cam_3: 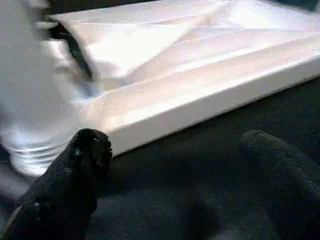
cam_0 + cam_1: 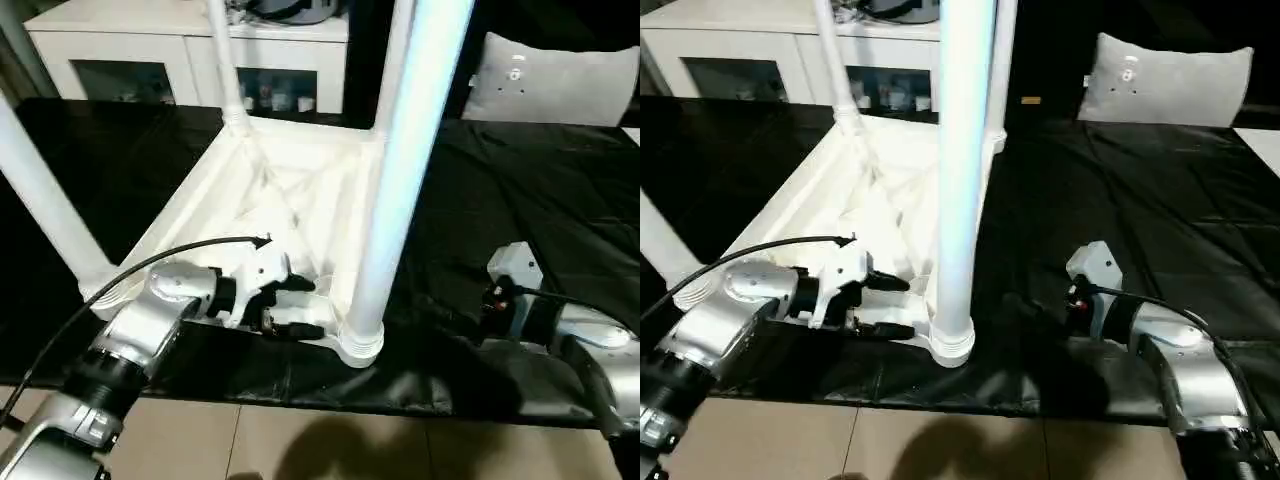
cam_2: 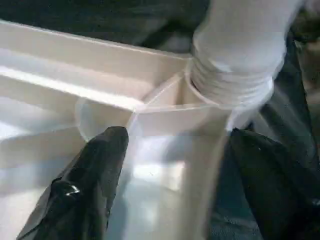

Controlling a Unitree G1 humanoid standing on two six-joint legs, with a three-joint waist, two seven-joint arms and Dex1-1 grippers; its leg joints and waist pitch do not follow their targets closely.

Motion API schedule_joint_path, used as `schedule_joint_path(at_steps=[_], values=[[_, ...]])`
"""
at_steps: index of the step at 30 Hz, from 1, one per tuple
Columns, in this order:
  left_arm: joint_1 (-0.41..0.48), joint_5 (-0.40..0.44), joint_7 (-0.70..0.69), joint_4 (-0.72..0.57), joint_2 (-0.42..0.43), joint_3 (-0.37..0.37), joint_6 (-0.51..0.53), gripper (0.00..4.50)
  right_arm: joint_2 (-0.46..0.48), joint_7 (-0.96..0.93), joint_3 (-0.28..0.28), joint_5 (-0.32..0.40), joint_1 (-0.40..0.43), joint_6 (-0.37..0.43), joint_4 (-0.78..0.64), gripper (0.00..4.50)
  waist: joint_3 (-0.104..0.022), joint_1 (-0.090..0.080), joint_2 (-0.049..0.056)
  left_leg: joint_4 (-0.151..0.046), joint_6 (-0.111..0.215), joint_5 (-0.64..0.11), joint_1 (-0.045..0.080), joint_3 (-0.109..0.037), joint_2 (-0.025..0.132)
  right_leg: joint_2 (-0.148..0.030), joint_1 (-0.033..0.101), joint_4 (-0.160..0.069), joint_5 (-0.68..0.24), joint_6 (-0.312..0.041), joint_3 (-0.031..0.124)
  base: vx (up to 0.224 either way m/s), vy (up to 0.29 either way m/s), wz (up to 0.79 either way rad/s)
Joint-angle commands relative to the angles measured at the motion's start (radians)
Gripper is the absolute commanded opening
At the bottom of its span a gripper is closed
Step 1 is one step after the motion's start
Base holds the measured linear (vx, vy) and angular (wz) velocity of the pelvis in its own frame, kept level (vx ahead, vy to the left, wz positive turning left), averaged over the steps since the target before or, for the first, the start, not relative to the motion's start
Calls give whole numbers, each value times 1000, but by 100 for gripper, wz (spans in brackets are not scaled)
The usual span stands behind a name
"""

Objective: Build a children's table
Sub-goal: Rotate table base

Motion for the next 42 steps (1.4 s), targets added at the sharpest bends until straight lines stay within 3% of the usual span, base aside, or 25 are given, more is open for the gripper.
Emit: schedule_joint_path(at_steps=[1, 6, 9, 10, 12, 17, 18, 24, 29, 35, 42], values=[[-16, 15, -24, 0, 7, -12, -5, 329, -25, 31, 7, 29, 10, 33, -52, 450, -63, 6, -2, -86, 71, -114, -3, -16, 66, -90, 59, -71, -229, -210, 54, 0, 0, 0], [-35, 20, -28, 31, -4, -12, -42, 282, -57, 67, 21, 39, 33, 74, -93, 450, -59, 13, -6, -87, 58, -141, -3, -14, 62, -90, 55, -84, -323, -186, 54, 0, 0, 0], [-52, 40, -20, 75, -16, -12, -83, 270, -71, 79, 29, 39, 47, 93, -115, 450, -62, 17, -8, -86, 56, -129, -3, -15, 62, -90, 57, -83, -315, -174, 53, 0, 0, 0], [-58, 44, -25, 89, -18, -11, -91, 245, -75, 77, 30, 42, 50, 105, -128, 450, -62, 18, -8, -86, 56, -124, -5, -16, 63, -91, 57, -81, -308, -173, 53, 0, 0, 0], [-58, 44, -25, 89, -18, -11, -91, 237, -75, 77, 30, 42, 50, 105, -128, 450, -63, 18, -5, -87, 54, -123, -4, -16, 65, -93, 56, -78, -285, -182, 54, 0, 0, 0], [-75, 66, -71, 122, -3, -27, -91, 203, -76, 61, 48, 33, 48, 116, -144, 450, -60, 21, -2, -89, 44, -147, -2, -16, 63, -92, 54, -87, -343, -167, 53, 0, 0, 0], [-76, 70, -76, 126, -1, -31, -91, 180, -75, 60, 50, 33, 47, 116, -144, 450, -60, 21, -2, -89, 43, -148, -2, -17, 64, -92, 54, -86, -342, -166, 53, 0, 0, 0], [-87, 75, -129, 159, 0, -44, -92, 127, -66, 55, 52, 35, 50, 134, -158, 450, -60, 18, -3, -90, 39, -156, -3, -17, 64, -92, 55, -85, -342, -169, 54, 0, 0, 0], [-94, 81, -150, 166, 5, -44, -94, 98, -67, 44, 56, 37, 59, 133, -164, 450, -64, 23, 9, -88, 35, -139, -3, -18, 66, -93, 56, -78, -272, -194, 54, 0, 0, 0], [-109, 120, -115, 223, -8, -46, -147, 45, -61, 36, 59, 36, 63, 135, -169, 450, -63, 30, 8, -89, 33, -145, -2, -17, 65, -92, 57, -82, -294, -184, 53, 0, 0, 0], [-98, 75, -158, 217, -27, -19, -105, 2, -45, 34, 82, 18, 28, 107, -146, 450, -65, 25, 7, -88, 31, -132, -6, -18, 65, -94, 61, -77, -259, -200, 53, 0, 0, 0]])
